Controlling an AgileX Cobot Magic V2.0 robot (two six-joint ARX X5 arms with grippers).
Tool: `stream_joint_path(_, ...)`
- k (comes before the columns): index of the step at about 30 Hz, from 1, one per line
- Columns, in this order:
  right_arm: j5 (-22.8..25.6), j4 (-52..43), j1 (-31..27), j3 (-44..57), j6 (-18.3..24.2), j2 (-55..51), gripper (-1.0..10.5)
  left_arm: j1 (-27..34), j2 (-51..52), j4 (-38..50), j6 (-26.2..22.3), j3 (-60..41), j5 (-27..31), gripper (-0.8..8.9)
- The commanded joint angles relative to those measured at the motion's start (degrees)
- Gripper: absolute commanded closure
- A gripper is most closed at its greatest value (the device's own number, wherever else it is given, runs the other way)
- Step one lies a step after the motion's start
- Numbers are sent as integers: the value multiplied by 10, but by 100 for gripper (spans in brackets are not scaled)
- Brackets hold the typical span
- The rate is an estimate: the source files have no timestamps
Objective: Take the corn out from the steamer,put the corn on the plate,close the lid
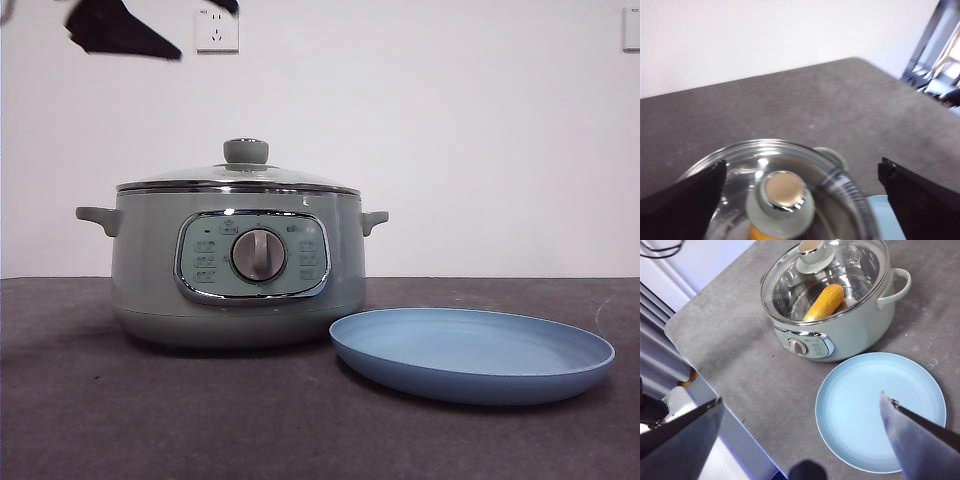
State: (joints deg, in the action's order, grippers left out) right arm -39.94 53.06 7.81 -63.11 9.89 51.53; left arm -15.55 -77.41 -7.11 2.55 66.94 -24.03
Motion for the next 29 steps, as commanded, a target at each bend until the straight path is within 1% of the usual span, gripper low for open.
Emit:
stream_joint_path(1,0,-3,1,-1,0,3,380,-13,-30,24,-37,7,31,275)
stream_joint_path(6,0,-3,1,-1,0,6,380,-31,-84,63,-58,7,66,275)
stream_joint_path(12,0,-3,1,-1,0,6,380,-46,-144,84,-58,7,90,275)
stream_joint_path(20,0,-3,1,-1,0,6,380,-55,-182,87,-58,7,96,284)
stream_joint_path(23,0,-3,1,-1,0,6,380,-61,-183,85,-58,7,118,298)
stream_joint_path(24,0,-3,1,-1,0,6,380,-64,-183,85,-58,7,122,350)
stream_joint_path(26,0,-3,1,-1,0,6,380,-68,-183,85,-58,7,119,488)
stream_joint_path(27,0,-3,1,-1,0,6,380,-70,-183,85,-58,7,119,591)
stream_joint_path(29,0,-3,1,-1,0,6,380,-70,-183,83,-57,7,119,750)
